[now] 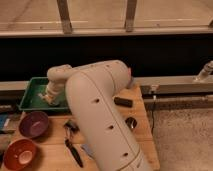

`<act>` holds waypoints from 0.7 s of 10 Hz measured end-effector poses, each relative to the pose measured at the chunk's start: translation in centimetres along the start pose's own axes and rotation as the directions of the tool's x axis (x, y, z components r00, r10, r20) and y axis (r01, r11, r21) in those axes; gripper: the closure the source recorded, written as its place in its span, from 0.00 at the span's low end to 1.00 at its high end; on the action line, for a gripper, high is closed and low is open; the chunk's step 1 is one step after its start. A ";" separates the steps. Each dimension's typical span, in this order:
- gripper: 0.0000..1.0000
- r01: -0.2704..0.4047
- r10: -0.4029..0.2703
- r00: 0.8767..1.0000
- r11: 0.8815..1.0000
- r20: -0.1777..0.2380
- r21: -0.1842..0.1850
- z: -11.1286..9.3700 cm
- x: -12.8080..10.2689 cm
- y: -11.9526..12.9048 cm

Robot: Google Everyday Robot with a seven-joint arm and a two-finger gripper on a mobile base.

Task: Wipe tray with towel

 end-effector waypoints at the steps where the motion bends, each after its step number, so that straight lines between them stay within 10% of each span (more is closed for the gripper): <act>1: 1.00 -0.017 0.017 1.000 1.000 -0.008 0.009 -0.4 0.8 -0.3; 7: 1.00 -0.124 0.126 0.992 0.989 -0.022 0.086 -1.4 2.8 -9.9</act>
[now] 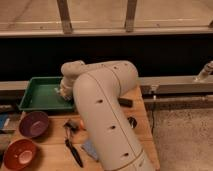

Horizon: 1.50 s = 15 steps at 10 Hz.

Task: Wipe tray with towel

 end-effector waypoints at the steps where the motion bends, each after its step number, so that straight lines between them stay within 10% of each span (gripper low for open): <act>1: 1.00 -0.009 0.009 1.000 1.000 0.008 0.009 0.6 -0.5 -1.2; 6: 1.00 -0.009 0.009 0.998 1.000 0.057 0.007 3.9 -4.7 -1.3; 10: 1.00 0.119 -0.115 0.990 0.992 0.085 -0.043 4.1 -7.5 4.0; 15: 1.00 0.140 -0.135 0.989 0.984 0.052 -0.112 3.0 -2.2 8.6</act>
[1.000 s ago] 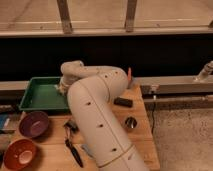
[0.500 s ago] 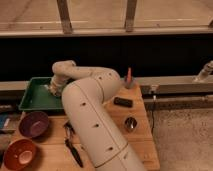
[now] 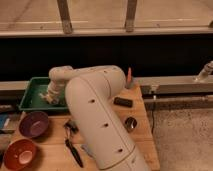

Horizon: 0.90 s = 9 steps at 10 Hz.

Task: Wipe tray with towel

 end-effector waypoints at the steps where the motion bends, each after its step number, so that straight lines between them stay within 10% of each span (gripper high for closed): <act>1: 1.00 -0.025 0.025 1.000 1.000 -0.006 0.009 -0.9 1.7 -0.3; 5: 1.00 -0.118 0.119 0.993 0.990 -0.008 0.082 -4.4 5.0 -4.9; 9: 1.00 -0.145 0.144 0.989 0.983 0.016 0.115 -3.7 1.7 -8.9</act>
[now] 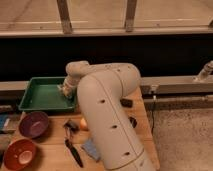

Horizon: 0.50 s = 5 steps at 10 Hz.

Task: Wipe tray with towel

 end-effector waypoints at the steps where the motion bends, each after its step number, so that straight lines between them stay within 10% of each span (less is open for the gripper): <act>1: 1.00 0.025 -0.025 1.000 1.000 0.008 -0.005 0.8 -1.9 0.6; 5: 1.00 0.177 -0.176 0.984 0.984 0.013 -0.033 1.1 -4.2 6.8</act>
